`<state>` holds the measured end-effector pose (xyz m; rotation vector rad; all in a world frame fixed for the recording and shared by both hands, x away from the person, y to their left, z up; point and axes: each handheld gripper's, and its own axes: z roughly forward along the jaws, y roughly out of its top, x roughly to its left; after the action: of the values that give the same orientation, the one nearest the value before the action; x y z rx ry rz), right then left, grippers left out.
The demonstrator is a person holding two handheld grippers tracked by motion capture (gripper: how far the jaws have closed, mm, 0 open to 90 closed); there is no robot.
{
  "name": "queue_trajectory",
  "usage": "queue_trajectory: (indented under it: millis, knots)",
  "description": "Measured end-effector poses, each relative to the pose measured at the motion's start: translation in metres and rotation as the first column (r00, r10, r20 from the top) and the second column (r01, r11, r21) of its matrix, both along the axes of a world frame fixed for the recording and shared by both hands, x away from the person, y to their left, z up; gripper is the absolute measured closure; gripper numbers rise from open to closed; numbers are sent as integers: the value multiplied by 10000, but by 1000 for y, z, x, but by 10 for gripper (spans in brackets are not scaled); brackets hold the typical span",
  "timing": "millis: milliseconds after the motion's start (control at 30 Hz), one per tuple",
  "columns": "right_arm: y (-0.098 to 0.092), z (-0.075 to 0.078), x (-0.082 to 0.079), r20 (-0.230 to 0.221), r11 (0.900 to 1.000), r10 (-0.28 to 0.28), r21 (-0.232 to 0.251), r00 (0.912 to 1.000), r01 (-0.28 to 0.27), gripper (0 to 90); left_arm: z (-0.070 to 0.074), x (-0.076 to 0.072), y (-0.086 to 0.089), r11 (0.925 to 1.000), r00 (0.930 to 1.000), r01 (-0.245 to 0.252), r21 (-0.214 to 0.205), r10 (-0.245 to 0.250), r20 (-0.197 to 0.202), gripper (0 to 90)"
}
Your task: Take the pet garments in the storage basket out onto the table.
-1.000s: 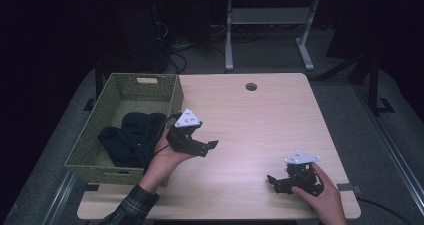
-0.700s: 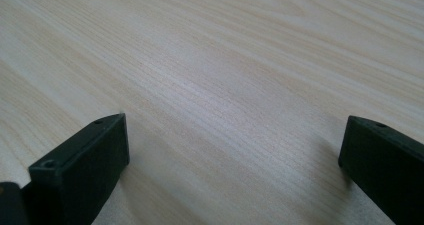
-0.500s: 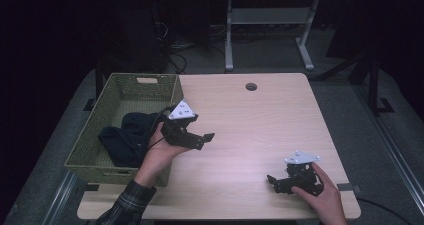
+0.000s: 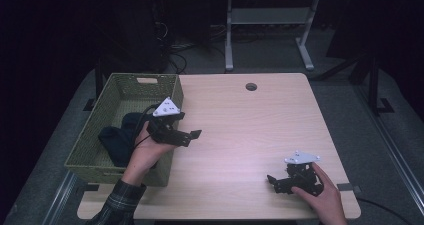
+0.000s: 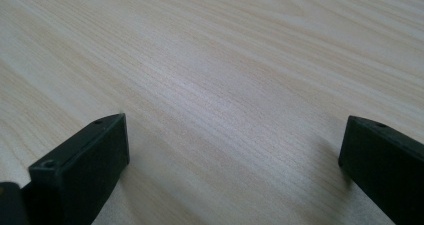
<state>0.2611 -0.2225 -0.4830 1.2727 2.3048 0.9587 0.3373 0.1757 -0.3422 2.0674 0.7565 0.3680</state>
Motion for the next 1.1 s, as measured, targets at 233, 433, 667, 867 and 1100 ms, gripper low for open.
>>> queue_trajectory:
  millis: [233, 433, 667, 867, 1100]
  knots:
    - [0, 0, 0, -1, 10000, 3, -1, 10000, -3, 0, -1, 1, 11, 9998, 9998, -193, 38, 193, -73, 144]
    - [0, 0, 0, -2, 10000, 2, -2, 10000, -2, 0, 1, 3, 23, 9990, 9989, -453, 65, 454, -83, 144]
    - [0, 0, 0, -1, 10000, 2, -1, 10000, -2, 0, 1, 4, 33, 9977, 9977, -676, 83, 677, -90, 145]
    - [0, 0, 0, -2, 10000, 3, -1, 10000, -3, 0, 1, 5, 42, 9967, 9967, -801, 112, 802, -112, 144]
    - [0, 0, 0, -4, 10000, 3, -2, 10000, -3, 0, 1, 5, 53, 9944, 9942, -1052, 91, 1054, -191, 145]
